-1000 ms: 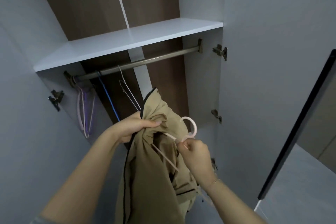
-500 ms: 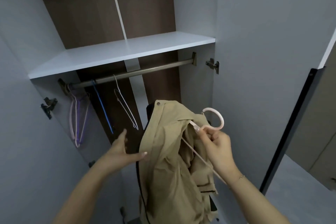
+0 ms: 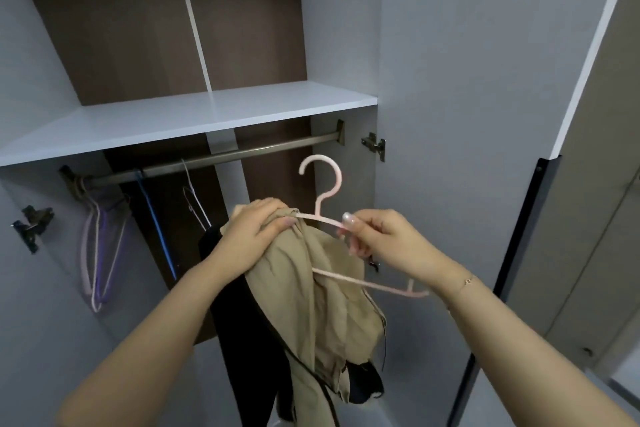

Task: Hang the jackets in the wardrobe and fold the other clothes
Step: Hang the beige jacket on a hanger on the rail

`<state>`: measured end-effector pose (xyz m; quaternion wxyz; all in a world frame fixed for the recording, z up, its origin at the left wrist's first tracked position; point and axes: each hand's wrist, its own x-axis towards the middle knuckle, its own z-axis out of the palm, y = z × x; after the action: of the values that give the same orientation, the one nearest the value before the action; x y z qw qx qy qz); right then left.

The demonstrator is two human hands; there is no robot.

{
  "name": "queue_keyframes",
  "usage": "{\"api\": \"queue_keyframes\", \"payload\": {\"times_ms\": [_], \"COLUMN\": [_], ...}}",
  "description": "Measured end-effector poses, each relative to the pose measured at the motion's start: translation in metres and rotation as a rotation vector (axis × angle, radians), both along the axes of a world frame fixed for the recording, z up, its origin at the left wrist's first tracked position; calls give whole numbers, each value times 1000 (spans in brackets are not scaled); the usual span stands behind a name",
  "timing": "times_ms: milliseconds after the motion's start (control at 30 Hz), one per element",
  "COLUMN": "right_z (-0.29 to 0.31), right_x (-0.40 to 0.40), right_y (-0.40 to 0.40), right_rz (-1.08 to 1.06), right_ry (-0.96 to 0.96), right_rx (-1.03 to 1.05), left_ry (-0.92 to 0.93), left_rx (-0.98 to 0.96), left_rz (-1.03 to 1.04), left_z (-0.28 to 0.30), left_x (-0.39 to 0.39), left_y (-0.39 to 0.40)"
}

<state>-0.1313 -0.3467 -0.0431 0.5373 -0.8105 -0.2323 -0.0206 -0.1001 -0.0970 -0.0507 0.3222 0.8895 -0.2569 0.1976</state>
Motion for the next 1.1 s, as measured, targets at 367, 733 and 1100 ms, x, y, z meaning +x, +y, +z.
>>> {"api": "queue_keyframes", "payload": {"times_ms": [367,733,1100], "right_z": [-134,-178,-38], "right_x": [20,49,107], "right_y": [-5,101,29], "right_rz": [-16,-134,-183], "right_ry": [553,328,-405], "right_rx": [-67,127,-517], "left_ry": [256,301,374], "left_rx": [-666,-606,-95], "left_rz": [-23,46,150], "left_z": [14,27,23], "left_x": [8,-19,-43], "left_y": [47,106,134]}}
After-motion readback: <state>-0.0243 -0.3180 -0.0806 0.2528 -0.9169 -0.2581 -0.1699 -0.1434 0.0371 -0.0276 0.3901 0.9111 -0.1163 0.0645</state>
